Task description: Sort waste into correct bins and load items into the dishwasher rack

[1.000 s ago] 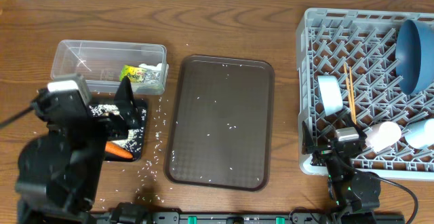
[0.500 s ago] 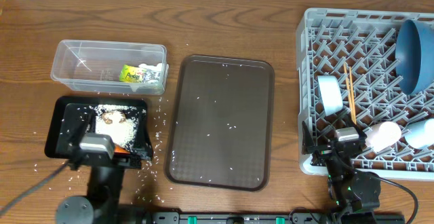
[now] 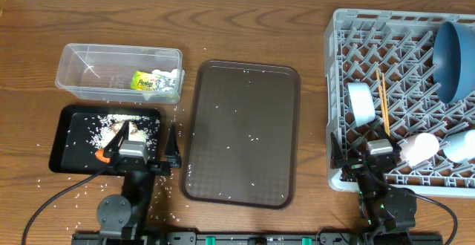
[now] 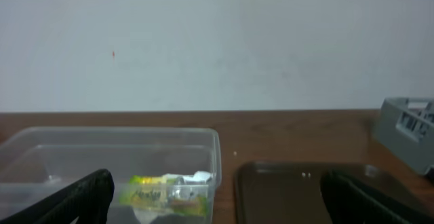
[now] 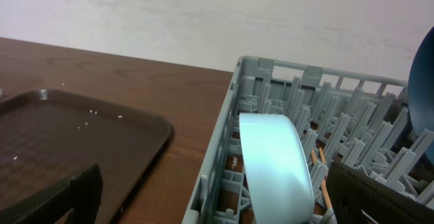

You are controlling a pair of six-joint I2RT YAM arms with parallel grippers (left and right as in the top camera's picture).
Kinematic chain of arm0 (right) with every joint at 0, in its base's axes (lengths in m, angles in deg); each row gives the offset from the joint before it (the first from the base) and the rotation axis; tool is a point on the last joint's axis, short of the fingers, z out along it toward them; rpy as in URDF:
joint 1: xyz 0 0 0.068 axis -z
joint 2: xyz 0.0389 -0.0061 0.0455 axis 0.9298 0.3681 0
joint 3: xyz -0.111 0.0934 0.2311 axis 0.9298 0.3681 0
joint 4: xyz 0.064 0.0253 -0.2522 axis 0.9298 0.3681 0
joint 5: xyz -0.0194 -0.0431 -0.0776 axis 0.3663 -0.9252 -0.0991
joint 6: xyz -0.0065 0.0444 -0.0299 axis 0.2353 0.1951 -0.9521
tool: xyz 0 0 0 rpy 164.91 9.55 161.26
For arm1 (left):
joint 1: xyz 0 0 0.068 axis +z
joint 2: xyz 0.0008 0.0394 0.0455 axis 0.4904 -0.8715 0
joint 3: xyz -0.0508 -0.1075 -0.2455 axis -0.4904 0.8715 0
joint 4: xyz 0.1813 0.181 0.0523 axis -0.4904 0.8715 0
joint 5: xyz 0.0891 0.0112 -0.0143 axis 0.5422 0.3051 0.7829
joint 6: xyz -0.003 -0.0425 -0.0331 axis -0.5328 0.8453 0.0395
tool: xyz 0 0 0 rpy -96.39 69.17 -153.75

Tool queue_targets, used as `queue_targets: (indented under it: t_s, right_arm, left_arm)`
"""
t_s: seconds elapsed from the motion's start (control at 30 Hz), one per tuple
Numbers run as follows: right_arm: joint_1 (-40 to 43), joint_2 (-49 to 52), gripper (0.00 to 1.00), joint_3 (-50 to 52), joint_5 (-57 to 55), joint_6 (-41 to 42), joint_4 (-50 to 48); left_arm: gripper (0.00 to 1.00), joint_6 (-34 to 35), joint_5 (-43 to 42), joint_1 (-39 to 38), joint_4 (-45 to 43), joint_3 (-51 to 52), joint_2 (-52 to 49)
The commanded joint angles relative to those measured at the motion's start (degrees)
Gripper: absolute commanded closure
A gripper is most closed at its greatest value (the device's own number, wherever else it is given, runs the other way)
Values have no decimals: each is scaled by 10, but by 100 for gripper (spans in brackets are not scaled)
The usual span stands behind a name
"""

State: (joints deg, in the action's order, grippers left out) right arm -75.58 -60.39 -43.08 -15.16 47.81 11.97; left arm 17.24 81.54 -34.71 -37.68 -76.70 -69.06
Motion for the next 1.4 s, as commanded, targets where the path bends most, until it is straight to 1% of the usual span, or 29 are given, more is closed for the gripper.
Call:
queue_targets:
  t_s: [0.0, 0.07, 0.4, 0.63, 1.37]
  right_arm:
    - [8, -3, 1, 1, 4, 7, 2]
    - [8, -3, 1, 1, 4, 7, 2]
    - [8, -3, 1, 1, 4, 7, 2]
    - [8, -3, 1, 1, 4, 7, 2]
    - [8, -3, 1, 1, 4, 7, 2]
  left_arm:
    - [2, -8, -7, 3, -25, 37, 5]
    - [2, -8, -8, 3, -48, 61, 5]
    - [2, -8, -8, 2, -32, 62, 5]
    - [2, -8, -8, 2, 47, 62, 5]
    - [2, -8, -7, 2, 46, 62, 0]
